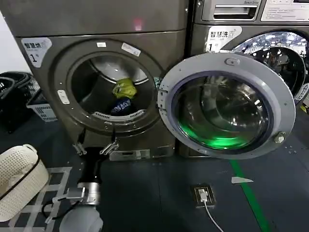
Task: Grasp the clothes from the dryer.
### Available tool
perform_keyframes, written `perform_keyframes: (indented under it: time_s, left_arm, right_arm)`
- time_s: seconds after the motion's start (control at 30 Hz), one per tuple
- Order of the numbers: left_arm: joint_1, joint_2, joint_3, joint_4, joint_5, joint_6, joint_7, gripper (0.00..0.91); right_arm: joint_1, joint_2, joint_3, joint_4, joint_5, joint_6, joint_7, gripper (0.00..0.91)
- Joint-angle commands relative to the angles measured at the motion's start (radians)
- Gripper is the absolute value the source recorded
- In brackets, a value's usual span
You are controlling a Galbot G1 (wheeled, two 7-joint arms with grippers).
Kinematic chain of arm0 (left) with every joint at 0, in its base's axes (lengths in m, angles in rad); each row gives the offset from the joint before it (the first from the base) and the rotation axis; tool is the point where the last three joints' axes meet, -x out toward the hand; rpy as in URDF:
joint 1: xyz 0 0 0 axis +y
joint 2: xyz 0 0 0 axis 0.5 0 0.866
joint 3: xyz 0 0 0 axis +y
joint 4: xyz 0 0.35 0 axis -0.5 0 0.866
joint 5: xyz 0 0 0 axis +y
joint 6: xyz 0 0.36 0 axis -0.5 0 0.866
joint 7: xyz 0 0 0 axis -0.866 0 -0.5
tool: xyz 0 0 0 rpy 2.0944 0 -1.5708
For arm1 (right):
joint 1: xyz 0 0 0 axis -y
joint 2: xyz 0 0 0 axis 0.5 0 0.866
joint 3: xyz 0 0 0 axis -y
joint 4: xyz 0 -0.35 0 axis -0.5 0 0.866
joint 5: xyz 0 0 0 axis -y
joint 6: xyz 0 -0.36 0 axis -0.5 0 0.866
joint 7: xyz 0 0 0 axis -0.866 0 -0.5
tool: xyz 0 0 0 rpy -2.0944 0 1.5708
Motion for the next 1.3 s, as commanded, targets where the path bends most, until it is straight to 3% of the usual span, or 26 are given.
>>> perform_keyframes:
  time_s: [0.03,1.3]
  left_arm:
    - [0.001,0.000,0.001,0.001,0.001,0.000,0.000,0.907]
    - [-0.002,0.001,-0.001,0.005,0.000,-0.002,-0.002,0.907]
  right_arm:
    - [0.000,0.001,-0.002,-0.001,0.000,0.003,-0.001,0.907]
    - [0.010,0.003,-0.013,0.008,-0.001,-0.006,0.012,0.907]
